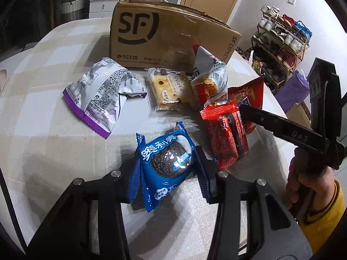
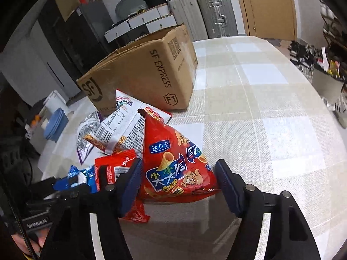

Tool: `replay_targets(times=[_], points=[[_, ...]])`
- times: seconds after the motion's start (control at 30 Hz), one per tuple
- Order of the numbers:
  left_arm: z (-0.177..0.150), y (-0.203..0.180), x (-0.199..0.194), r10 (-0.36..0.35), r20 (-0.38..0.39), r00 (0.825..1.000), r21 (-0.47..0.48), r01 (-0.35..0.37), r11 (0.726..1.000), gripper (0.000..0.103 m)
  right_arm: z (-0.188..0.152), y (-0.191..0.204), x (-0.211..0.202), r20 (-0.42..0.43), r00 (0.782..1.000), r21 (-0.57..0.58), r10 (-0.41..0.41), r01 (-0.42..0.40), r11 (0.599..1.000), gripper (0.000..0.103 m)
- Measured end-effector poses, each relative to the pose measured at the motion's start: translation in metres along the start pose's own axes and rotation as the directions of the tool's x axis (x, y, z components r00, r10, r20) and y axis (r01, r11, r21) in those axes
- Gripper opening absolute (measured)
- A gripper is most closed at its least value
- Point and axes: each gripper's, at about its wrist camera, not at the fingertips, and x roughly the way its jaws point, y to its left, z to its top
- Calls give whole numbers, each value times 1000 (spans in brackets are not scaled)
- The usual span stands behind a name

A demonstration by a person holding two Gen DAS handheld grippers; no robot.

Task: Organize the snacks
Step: 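Grasp the blue cake packet with the left tool while the right grasps the red chip bag, then carry both packets over the open box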

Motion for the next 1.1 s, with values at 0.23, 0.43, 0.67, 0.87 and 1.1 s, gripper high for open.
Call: replay_targets(times=[0.23, 0.43, 0.67, 0.87, 1.1], points=[[-16, 10, -18, -24, 22, 999, -7, 24, 1000, 41, -7, 2, -7, 19, 999, 13, 37, -38, 999, 52], [-30, 20, -48, -34, 47, 998, -11, 35, 999, 41, -15, 6, -31, 78, 994, 22, 78, -80, 997, 52], [-40, 26, -96, -30, 107, 994, 5, 30, 1000, 41, -18, 26, -84, 182, 973, 1, 144, -147, 989, 52], [-46, 22, -134, -24, 156, 987, 19, 22, 1000, 41, -26, 46, -123, 241, 952, -30, 187, -185, 982, 52], [-53, 23, -167, -19, 207, 978, 14, 16, 1000, 41, -42, 59, -155, 291, 930, -34, 225, -225, 974, 52]])
